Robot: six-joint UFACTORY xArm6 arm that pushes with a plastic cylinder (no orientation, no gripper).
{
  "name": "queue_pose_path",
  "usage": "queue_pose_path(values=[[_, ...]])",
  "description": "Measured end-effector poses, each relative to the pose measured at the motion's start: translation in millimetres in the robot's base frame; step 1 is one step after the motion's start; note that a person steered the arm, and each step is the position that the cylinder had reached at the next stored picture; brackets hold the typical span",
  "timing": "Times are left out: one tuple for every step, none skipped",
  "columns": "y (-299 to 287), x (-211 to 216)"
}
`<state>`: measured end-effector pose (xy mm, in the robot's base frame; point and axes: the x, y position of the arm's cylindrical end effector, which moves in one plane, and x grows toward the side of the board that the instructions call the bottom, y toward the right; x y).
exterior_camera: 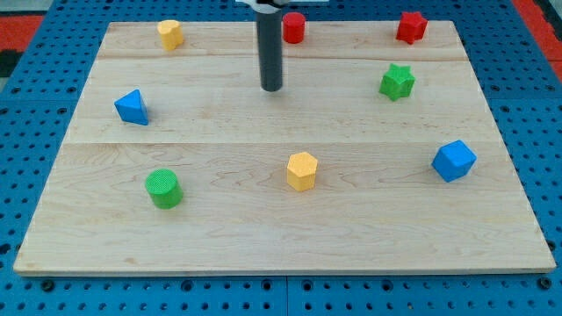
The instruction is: Move your arm towards the center right
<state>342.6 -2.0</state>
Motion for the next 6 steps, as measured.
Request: queue_pose_path(values=[[30.9,14.9],[88.0,16.4],[157.7,18.9],[201.0,42.3],[236.0,66.6],[283.8,72.8]])
